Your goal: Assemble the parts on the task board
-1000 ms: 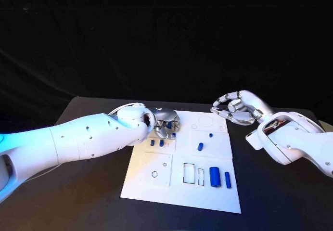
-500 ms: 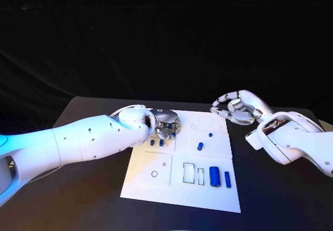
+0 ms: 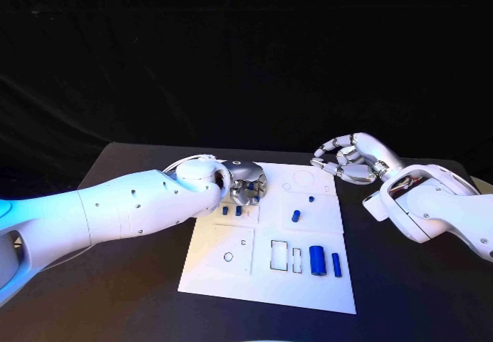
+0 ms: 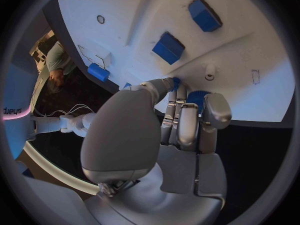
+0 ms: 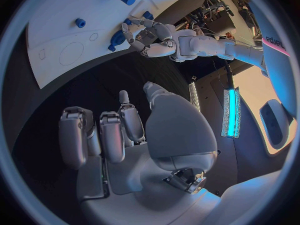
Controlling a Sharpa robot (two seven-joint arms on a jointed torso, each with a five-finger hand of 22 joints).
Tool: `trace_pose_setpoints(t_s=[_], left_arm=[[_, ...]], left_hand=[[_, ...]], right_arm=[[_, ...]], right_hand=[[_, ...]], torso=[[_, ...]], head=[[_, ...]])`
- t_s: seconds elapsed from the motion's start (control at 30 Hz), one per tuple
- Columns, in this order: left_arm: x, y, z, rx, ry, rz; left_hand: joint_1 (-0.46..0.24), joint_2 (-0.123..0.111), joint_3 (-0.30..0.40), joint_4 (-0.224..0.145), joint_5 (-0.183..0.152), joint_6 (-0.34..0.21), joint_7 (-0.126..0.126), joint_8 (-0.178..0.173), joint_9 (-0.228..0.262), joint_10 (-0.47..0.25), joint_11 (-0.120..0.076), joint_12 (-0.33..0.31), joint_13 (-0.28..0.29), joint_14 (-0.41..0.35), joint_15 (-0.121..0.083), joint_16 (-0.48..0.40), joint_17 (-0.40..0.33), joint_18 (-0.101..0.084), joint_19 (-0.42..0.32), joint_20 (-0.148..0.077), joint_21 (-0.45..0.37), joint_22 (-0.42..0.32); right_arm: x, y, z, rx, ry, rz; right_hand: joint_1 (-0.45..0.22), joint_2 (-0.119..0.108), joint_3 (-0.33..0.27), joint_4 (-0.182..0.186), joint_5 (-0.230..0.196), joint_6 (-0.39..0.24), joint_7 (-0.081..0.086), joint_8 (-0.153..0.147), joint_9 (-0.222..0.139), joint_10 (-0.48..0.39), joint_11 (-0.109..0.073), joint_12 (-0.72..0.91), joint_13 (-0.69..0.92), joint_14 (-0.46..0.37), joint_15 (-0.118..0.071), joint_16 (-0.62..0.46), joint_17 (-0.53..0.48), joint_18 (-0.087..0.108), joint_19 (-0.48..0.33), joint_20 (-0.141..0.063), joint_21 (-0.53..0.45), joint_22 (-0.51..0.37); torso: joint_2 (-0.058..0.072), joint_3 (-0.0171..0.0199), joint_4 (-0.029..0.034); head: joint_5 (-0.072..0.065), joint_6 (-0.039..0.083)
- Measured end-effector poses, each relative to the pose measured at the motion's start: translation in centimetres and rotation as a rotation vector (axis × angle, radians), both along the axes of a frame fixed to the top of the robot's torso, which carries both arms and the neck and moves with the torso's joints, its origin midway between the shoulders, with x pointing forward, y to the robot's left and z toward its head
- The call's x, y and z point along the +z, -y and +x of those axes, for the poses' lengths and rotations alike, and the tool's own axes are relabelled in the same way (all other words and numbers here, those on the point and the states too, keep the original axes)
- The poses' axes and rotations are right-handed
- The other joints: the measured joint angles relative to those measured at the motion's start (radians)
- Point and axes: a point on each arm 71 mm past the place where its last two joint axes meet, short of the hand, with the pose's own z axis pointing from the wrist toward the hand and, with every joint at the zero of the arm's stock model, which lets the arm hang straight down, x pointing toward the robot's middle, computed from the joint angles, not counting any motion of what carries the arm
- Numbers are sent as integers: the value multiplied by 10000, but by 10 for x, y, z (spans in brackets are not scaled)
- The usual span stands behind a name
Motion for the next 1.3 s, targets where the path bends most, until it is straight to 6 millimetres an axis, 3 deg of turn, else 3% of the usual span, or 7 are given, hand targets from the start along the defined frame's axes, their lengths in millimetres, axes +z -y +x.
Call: trace_pose_setpoints(t_s=[0.5, 0.63, 0.9, 0.93, 0.97, 1.3], left_arm=[[0, 0, 0, 58, -23, 31], [0, 0, 0, 61, -4, 14], [-1, 0, 0, 77, 127, -123], [-1, -1, 0, 81, 145, -142], [-1, -1, 0, 89, 167, -168], [0, -4, -1, 175, 376, -449]], left_hand=[[-172, -172, 349, -243, -20, -11, 97, -226, -123, -48, 204, -193, -209, -68, 139, 106, -98, 2, -72, 143, 156, 168], [-207, -137, 475, -314, -20, 277, 111, -226, -124, 347, 123, -260, -279, -10, 152, 155, -5, 3, 50, 200, 323, 369], [-426, -80, 607, -448, -32, 790, -7, -245, -99, 960, -7, -365, -318, 81, 60, 194, -14, 3, 200, 86, 509, 663], [-426, -80, 607, -448, -37, 857, -13, -247, -94, 1020, -19, -387, -325, 96, 46, 194, -22, -84, 218, 68, 535, 690], [-445, -64, 607, -448, -41, 875, -23, -248, -87, 1038, -37, -388, -328, 96, 45, 194, -33, -156, 218, 68, 536, 695], [-531, -27, 604, -447, -49, 963, -1, -305, -37, 1143, -69, -498, -333, 96, 46, 194, -50, -157, 217, 68, 536, 694]], right_arm=[[0, 0, 0, -3, -1, 2], [0, 0, 0, 1, 0, 3], [0, 0, 0, 12, 5, 7], [0, 0, 0, 14, 5, 7], [0, 0, 0, 15, 6, 8], [0, 0, 0, 27, 15, 13]], right_hand=[[0, 0, 0, 0, 0, 0, 0, 0, 1, 0, 0, 0, 0, 0, 0, 0, -1, 0, 0, 0, 0, -2], [0, 0, 0, 0, 0, 0, 0, 0, 6, 0, 0, 0, -1, 0, 0, 0, -1, 0, 0, 0, 0, -2], [0, 0, 1, -1, 0, 0, 0, 0, 5, 0, 0, 0, 8, 0, 0, 0, -2, -1, 0, 0, 0, -4], [0, 0, 1, -1, 0, 0, 0, 0, 5, 0, 0, 0, 8, 0, 0, 0, -2, 0, 0, 0, 0, -4], [0, 0, 1, -1, 0, 0, 0, 0, 5, 1, 0, 0, 8, 0, 0, 0, -2, 0, 0, 0, 0, -4], [0, 0, 1, -1, 0, 0, 0, 14, 4, 1, 0, 0, 7, 0, 0, 0, 0, 0, 0, 0, 0, -5]], torso=[[-12, -1, 11], [-14, -3, 11], [-13, -5, 4], [-12, -5, 4], [-12, -5, 1], [-3, -5, -3]], head=[[-4, -37], [12, -35], [42, -6], [44, -5], [47, -4], [49, 6]])
